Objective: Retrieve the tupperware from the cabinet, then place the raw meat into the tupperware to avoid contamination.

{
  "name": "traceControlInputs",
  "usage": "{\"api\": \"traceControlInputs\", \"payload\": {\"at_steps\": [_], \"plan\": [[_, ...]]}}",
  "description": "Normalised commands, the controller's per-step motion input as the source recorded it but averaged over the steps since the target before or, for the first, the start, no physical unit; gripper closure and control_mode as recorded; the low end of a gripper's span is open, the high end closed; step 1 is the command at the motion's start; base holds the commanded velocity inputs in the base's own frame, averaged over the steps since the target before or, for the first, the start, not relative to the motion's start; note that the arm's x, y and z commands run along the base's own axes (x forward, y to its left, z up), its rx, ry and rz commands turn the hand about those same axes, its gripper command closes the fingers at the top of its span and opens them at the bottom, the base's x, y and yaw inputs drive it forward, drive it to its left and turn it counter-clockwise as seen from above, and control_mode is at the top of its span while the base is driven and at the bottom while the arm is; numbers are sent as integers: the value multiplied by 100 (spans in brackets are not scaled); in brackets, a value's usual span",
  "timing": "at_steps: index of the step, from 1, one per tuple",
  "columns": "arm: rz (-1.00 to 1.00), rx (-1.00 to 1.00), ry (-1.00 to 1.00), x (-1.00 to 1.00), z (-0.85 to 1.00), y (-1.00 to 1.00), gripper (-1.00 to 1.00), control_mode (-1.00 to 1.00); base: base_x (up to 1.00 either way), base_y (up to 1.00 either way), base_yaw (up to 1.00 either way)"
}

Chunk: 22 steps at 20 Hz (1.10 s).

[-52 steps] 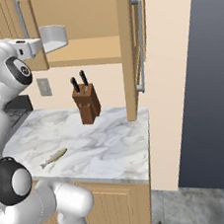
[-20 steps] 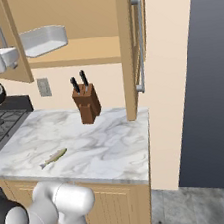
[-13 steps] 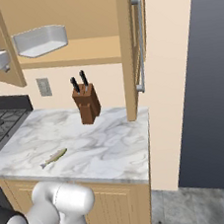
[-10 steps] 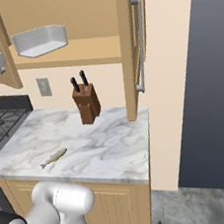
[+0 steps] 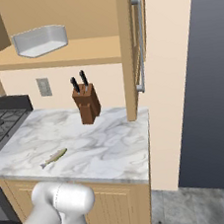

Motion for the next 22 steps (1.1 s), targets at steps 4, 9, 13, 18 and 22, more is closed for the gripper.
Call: {"api": "traceControlInputs", "payload": {"at_steps": [4,9,13,18,22], "plan": [[0,0,1,-34,-8,91,100,-100,0,0,0],[0,0,0,-42,-5,82,100,-100,0,0,0],[0,-5,0,-7,-1,43,-100,-100,0,0,0],[0,0,-1,-6,0,2,-100,-100,0,0,0],[0,2,-3,-41,0,12,-100,-100,0,0,0]]}}
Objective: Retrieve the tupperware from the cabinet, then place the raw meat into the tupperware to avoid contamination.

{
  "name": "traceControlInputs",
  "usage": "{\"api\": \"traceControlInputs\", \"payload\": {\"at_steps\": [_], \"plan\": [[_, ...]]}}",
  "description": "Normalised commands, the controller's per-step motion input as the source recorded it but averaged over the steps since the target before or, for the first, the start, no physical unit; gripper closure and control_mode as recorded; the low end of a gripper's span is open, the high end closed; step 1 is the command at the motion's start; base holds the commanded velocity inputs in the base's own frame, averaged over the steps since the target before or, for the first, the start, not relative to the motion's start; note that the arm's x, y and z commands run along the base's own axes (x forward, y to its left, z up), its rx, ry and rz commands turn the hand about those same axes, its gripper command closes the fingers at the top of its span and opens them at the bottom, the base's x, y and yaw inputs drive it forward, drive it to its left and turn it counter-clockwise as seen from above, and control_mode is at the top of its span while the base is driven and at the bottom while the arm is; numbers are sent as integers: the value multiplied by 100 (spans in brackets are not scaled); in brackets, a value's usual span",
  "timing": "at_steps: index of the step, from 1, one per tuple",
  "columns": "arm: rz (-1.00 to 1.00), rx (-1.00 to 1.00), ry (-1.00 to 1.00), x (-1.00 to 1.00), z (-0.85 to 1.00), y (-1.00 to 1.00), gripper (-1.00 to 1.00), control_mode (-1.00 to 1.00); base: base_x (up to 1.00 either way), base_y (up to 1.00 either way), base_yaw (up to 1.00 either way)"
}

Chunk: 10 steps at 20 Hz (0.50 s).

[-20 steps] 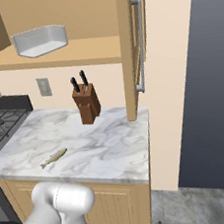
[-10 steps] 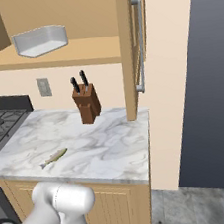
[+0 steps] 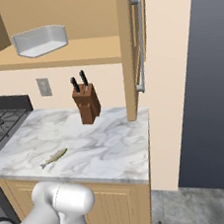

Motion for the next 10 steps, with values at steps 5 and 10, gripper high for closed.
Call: {"api": "traceControlInputs", "payload": {"at_steps": [5,10], "plan": [[0,3,-2,-49,-8,31,-100,-100,0,0,0],[0,1,-2,-52,-13,18,-100,-100,0,0,0]]}}
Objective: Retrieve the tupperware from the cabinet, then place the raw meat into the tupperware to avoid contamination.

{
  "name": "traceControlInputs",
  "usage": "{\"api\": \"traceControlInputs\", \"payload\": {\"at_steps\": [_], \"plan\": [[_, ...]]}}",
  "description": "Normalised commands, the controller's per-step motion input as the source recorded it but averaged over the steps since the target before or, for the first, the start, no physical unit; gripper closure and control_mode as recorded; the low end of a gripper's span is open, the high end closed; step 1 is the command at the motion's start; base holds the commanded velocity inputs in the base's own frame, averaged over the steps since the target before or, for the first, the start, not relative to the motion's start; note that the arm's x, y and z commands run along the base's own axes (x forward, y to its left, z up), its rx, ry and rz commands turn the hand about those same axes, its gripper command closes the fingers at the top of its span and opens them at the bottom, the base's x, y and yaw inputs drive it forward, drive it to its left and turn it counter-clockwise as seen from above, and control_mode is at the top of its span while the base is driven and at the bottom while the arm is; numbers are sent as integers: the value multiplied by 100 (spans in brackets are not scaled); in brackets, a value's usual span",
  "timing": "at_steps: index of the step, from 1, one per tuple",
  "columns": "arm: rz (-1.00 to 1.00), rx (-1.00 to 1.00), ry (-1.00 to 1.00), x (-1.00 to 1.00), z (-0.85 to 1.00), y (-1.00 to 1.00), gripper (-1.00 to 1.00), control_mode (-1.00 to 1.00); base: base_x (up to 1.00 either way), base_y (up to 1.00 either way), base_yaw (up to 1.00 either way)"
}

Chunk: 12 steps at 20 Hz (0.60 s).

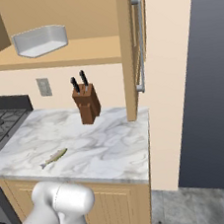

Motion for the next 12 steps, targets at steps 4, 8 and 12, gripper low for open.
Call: {"api": "traceControlInputs", "payload": {"at_steps": [4,8,12], "plan": [[0,0,-2,-72,-12,22,-100,-100,0,0,0],[0,5,0,-85,0,2,-100,-100,0,0,0],[2,2,4,-94,-23,-22,-100,-100,0,0,0]]}}
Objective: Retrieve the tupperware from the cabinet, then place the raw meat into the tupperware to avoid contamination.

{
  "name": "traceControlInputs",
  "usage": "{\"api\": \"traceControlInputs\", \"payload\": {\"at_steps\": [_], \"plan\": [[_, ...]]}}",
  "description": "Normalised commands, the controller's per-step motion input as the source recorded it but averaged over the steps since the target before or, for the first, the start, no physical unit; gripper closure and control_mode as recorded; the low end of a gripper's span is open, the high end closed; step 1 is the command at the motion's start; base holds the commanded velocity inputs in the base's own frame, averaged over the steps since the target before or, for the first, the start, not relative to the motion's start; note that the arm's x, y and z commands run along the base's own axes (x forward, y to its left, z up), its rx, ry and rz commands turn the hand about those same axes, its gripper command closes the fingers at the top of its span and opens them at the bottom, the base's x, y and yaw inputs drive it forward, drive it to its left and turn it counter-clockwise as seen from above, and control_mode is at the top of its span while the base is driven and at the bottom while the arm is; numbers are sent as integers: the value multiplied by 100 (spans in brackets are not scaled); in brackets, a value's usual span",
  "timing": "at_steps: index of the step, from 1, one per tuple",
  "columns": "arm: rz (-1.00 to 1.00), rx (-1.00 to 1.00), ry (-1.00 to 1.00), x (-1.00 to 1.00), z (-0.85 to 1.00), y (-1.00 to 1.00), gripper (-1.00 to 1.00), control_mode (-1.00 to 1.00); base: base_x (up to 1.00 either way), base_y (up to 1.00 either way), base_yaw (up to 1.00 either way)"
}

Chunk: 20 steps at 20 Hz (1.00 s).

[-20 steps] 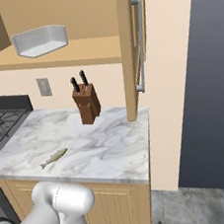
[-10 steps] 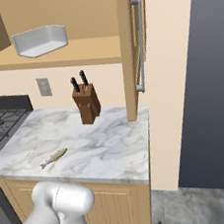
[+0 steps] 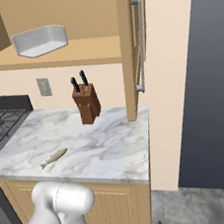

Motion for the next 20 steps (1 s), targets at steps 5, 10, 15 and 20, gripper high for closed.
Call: {"api": "traceControlInputs", "payload": {"at_steps": [5,10,15,20], "plan": [[5,0,22,-93,-61,-42,-100,-100,0,0,0],[1,0,34,-59,-66,-58,-100,-100,0,0,0],[-3,8,32,-12,-30,-85,-100,-100,0,0,0],[-3,19,23,0,-1,-95,-100,-100,0,0,0]]}}
